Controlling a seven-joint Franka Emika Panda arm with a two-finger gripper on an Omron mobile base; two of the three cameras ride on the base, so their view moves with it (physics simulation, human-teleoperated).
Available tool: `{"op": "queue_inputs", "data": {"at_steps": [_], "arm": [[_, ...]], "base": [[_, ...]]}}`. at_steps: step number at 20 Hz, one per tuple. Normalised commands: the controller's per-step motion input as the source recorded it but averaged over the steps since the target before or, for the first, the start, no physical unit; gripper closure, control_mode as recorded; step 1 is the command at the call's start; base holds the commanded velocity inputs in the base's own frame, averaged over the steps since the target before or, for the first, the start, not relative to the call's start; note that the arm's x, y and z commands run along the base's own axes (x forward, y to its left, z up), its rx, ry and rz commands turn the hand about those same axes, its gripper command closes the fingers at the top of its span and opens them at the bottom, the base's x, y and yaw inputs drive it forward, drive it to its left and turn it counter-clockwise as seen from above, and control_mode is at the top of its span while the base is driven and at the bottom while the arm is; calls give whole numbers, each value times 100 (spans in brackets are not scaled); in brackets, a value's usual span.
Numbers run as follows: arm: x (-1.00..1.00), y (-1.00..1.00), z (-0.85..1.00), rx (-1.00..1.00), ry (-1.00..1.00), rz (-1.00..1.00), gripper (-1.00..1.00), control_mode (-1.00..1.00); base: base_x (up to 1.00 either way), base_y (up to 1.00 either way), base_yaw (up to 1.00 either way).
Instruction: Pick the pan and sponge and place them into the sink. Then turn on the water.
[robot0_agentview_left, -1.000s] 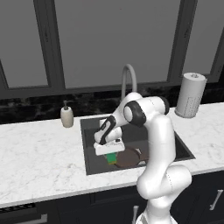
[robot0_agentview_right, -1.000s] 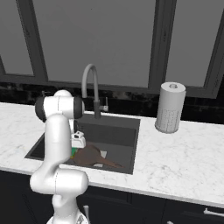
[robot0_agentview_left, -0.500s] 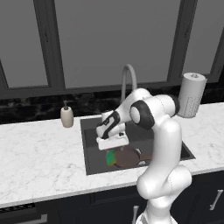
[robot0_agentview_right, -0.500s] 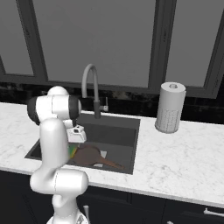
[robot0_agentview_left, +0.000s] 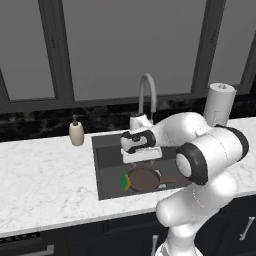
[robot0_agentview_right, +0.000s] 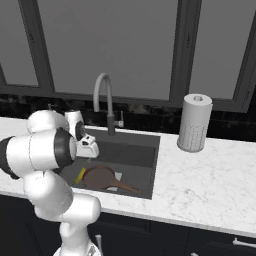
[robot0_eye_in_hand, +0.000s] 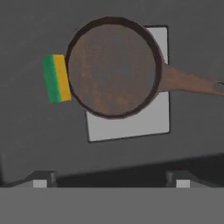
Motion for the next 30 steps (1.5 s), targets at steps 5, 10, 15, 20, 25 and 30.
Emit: {"op": "queue_inputs", "data": {"at_steps": [5, 10, 15, 20, 25, 30], "arm": [[-84, -24, 100, 0, -10, 0, -100, -100], [-68, -39, 100, 6, -5, 0, -100, -100], [3, -76, 62, 21, 8, -3, -100, -100], [49, -99, 9, 41, 18, -2, -100, -100], [67, -86, 3, 40, 28, 0, -100, -100], [67, -13, -3, 19, 9, 0, -100, -100]], "base": [[0, 0, 0], [0, 0, 0], [0, 0, 0], [0, 0, 0], [0, 0, 0], [0, 0, 0]]}}
